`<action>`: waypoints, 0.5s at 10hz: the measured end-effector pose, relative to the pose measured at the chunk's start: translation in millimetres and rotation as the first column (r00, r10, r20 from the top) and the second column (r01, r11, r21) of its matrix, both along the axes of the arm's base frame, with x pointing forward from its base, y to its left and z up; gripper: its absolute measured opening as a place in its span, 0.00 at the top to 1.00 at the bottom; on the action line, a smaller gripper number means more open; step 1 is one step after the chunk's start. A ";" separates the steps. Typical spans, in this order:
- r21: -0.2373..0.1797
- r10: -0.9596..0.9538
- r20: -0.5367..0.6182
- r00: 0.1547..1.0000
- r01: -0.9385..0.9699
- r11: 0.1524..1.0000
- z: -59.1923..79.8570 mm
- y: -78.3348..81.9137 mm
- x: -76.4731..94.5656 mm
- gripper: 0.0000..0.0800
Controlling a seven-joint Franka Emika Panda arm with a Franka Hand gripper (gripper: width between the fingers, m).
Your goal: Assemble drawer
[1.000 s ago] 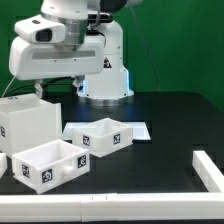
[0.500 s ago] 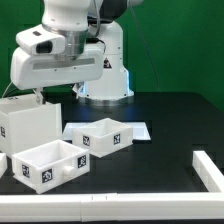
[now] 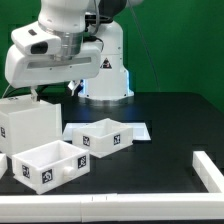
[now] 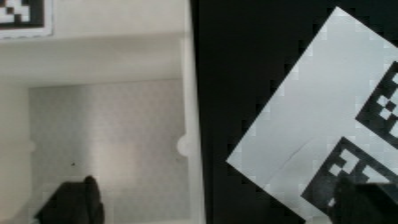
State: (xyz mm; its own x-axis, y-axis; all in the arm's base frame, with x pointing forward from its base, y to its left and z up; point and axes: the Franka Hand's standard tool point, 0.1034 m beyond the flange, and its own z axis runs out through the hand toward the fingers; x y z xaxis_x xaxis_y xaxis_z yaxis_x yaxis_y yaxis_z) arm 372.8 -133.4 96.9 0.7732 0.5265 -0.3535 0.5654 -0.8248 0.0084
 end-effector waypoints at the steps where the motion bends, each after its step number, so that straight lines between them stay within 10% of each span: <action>1: 0.050 0.036 0.007 0.999 -0.036 0.998 0.7 0.5 0.8 0.19; 5: 0.258 0.008 0.121 0.993 -0.039 0.965 17.1 -18.6 -21.1 0.19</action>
Offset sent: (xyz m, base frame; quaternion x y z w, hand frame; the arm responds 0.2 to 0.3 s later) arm -0.0413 -0.0150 0.0206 0.0629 0.0817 0.0113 0.9946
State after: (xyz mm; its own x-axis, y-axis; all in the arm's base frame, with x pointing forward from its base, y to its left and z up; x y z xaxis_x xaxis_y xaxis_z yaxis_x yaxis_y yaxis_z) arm 351.7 -151.9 114.0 0.7877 0.6062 -0.1097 0.5923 -0.7942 -0.1361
